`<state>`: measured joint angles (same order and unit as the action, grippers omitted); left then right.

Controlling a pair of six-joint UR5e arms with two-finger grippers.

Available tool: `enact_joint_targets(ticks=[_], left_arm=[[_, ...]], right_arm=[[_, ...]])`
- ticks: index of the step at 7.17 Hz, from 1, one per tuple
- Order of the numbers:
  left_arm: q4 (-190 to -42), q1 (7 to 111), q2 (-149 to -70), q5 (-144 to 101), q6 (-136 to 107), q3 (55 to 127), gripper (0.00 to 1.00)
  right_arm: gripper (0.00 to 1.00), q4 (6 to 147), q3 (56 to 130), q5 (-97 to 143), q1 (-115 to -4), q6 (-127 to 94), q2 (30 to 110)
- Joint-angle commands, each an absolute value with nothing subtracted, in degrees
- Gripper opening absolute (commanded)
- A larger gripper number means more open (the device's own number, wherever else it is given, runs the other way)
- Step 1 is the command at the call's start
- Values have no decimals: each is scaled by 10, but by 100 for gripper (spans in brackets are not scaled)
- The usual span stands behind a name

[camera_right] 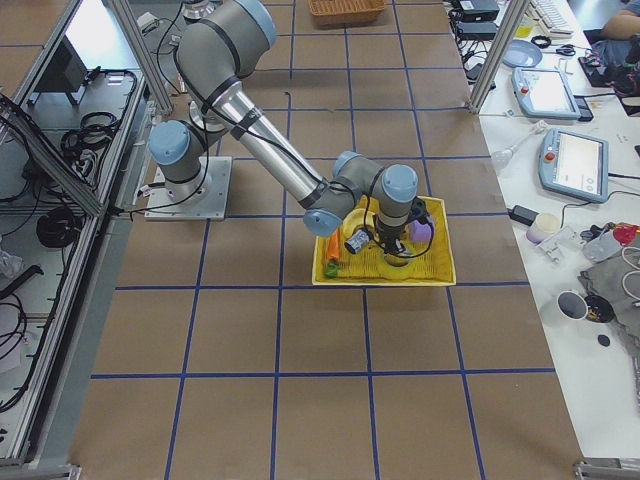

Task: Transfer tape with both arms
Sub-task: 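Reach the right gripper into the yellow crate and grasp the tape roll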

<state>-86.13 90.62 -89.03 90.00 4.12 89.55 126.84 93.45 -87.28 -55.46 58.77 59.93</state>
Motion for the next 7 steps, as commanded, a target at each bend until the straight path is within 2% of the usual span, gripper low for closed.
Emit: enact_joint_targets(ticks=[1, 4, 7], left_arm=[[-861, 906, -888, 899, 41, 894, 100], [-861, 906, -888, 900, 42, 895, 100], [-862, 905, -886, 901, 43, 894, 100]], right_arm=[[0, 1270, 929, -873, -562, 583, 609], [0, 1261, 920, -931, -675, 549, 680], [0, 1260, 921, -986, -846, 272, 689]])
